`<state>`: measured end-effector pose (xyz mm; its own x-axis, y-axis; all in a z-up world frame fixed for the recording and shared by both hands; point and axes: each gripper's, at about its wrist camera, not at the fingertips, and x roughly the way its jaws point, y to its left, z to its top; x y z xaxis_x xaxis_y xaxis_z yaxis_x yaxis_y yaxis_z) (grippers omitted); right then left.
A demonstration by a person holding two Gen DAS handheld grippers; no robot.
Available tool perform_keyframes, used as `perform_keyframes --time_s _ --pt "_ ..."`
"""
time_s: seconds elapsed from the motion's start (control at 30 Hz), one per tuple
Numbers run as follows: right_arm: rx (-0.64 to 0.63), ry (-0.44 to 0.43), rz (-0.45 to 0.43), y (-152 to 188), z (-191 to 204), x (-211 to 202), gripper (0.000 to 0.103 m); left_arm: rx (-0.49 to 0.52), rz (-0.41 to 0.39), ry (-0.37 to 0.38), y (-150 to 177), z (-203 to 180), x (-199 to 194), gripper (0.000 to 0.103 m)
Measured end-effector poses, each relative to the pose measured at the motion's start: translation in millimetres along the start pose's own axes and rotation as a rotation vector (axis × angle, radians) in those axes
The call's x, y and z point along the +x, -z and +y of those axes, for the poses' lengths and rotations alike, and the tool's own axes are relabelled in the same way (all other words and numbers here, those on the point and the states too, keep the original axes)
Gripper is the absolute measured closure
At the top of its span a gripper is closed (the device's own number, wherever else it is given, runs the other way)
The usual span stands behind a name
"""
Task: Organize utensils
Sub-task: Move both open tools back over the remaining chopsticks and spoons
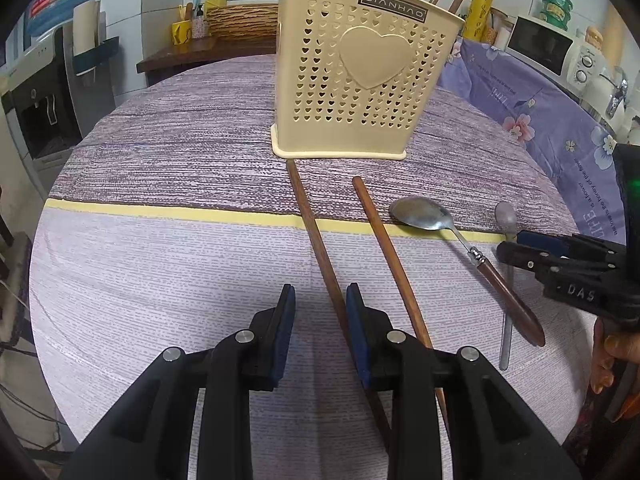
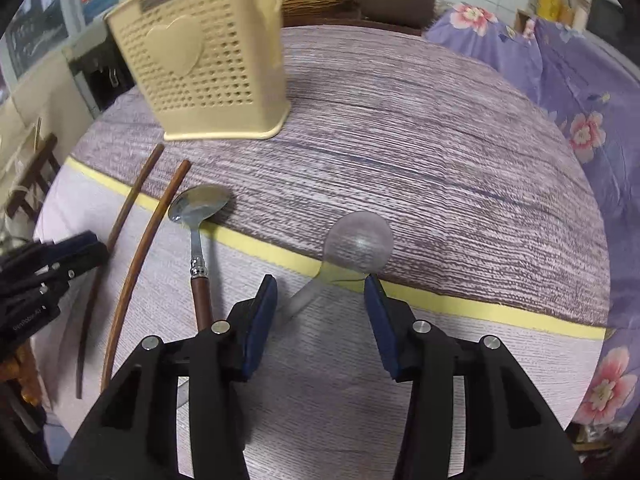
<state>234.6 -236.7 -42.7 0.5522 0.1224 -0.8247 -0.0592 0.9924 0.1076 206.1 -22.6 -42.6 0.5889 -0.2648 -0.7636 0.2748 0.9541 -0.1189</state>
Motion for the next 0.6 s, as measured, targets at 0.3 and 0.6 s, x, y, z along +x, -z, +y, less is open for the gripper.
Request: perform_keyframes --time_s 0.3,0.6 --pt "0.049 0.076 -0.024 -10 14 9 0.053 0.005 0.012 -0.023 -18 2 13 0.075" --pt "0.009 0.105 -0.004 -38 31 29 0.054 -0.026 0.033 -0.019 -43 15 31 0.075"
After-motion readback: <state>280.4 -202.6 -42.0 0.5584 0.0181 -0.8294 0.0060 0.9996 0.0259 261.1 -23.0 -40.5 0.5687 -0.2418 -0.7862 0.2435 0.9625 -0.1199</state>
